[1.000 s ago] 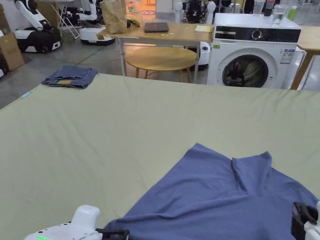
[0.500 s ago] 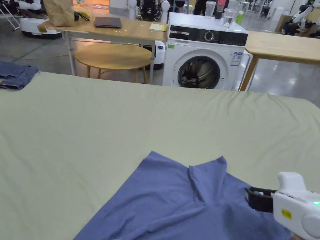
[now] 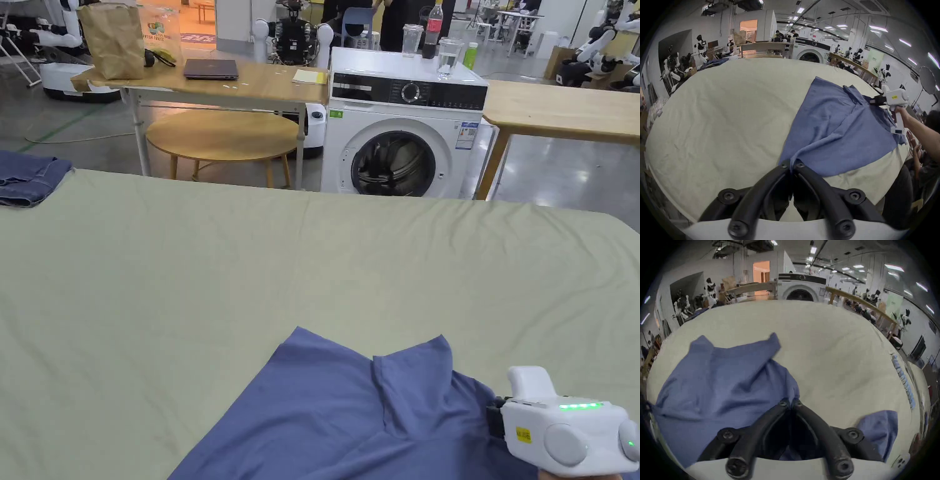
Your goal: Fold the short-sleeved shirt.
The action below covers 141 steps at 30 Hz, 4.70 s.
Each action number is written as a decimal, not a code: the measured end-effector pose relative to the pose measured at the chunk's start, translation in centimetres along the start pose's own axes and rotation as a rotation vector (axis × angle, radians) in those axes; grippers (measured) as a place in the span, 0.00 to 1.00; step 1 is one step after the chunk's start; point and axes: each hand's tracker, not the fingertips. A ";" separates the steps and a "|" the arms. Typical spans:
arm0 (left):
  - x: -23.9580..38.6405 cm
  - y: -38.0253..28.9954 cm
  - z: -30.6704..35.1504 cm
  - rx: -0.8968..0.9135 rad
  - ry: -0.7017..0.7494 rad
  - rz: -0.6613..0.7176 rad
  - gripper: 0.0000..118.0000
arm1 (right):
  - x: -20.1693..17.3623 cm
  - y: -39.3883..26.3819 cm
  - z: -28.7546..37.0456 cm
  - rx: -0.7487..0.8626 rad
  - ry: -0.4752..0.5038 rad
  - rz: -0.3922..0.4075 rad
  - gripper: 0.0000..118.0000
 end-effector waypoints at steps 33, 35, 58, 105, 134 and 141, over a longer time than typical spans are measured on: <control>7.4 40.1 18.4 0.639 0.294 -0.179 0.00 | 3.3 26.3 40.5 0.914 -0.206 0.006 0.00; 7.4 42.3 19.8 0.667 0.314 -0.180 0.00 | 4.0 28.2 41.0 0.932 -0.190 -0.040 0.00; 3.8 35.2 9.9 0.559 0.272 -0.127 0.00 | 4.6 20.4 31.0 0.852 -0.201 -0.018 0.00; 6.9 -6.3 8.0 0.099 0.113 -0.072 0.00 | -5.2 -20.6 28.1 0.333 -0.010 -0.011 0.00; 5.5 -6.6 2.1 -0.068 0.113 -0.168 0.00 | 4.8 -23.4 23.1 -0.035 -0.099 -0.074 0.94; 6.6 -6.2 2.5 -0.088 0.125 -0.159 0.00 | 5.4 -23.7 22.5 -0.017 -0.013 -0.235 0.01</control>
